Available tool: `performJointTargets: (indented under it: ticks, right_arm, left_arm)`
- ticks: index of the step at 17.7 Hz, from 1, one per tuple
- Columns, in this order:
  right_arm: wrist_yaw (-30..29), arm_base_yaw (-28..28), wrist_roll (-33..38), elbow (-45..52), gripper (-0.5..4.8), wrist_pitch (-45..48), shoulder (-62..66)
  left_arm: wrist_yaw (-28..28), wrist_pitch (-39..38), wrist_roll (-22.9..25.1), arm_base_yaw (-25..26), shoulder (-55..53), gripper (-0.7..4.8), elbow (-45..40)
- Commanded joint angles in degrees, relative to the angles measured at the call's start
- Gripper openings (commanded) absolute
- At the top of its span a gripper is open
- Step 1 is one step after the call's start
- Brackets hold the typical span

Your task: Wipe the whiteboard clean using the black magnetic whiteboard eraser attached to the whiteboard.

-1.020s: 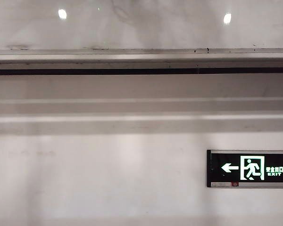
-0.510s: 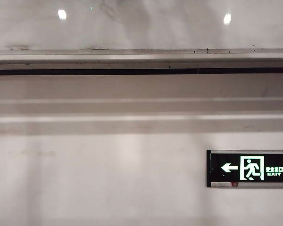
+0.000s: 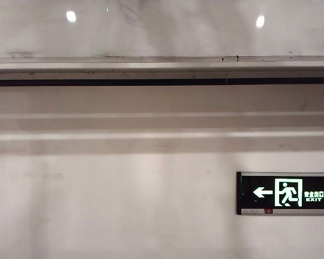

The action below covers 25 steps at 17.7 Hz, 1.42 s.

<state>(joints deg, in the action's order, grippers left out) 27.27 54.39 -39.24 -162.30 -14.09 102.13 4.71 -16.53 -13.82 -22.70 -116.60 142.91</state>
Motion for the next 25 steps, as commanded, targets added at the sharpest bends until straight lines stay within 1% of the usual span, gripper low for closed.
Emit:
performJointTargets:
  ticks: [1,4,5,8,12,14,15,17,18,21,22,25]
  right_arm:
    - [0.1,0.1,0.2,-0.2,-0.05,0.4,-0.4]
    - [0.1,0.1,0.2,-0.2,-0.05,0.3,-0.4]
    - [0.1,0.1,0.2,-0.2,-0.05,0.2,-0.4]
    - [0.1,0.1,0.2,-0.2,-0.05,0.2,-0.5]
    - [0.1,0.1,0.2,-0.2,-0.05,0.3,-0.9]
    - [0.1,0.1,0.2,-0.2,-0.05,0.2,-0.9]
    - [0.1,0.1,0.2,-0.2,-0.05,0.3,-0.9]
    - [0.0,0.1,0.3,-0.2,-0.05,0.6,-1.0]
    - [0.0,0.1,0.3,-0.2,-0.05,0.7,-1.0]
    - [0.0,0.1,0.3,-0.2,-0.05,0.6,-1.1]
    - [0.0,0.1,0.3,-0.2,-0.05,0.6,-1.2]
    - [-0.2,0.1,0.3,-0.2,-0.05,0.6,-1.8]
  left_arm:
    - [-3.7,4.2,0.0,0.3,0.3,3.51,0.4]
    - [-4.3,4.4,0.1,0.0,0.3,3.51,0.5]
    - [-6.1,4.6,0.1,-0.5,0.3,3.49,0.5]
    - [-6.2,4.6,0.1,-0.5,0.3,3.02,0.5]
    - [-6.1,4.2,0.2,-2.0,0.2,3.11,0.5]
    - [-8.1,3.5,0.3,-2.7,0.2,3.13,0.5]
    - [-10.7,2.2,0.3,-3.9,0.2,3.28,0.5]
    - [-15.2,1.6,0.3,-5.5,0.1,4.40,0.5]
    - [-17.9,2.1,0.3,-6.7,0.1,4.69,0.5]
    - [-27.6,4.8,0.2,-9.1,-0.7,4.71,0.5]
    - [-29.4,6.3,0.2,-9.7,-1.2,4.71,0.5]
    - [-30.6,9.6,0.2,-9.7,-2.5,4.71,0.5]
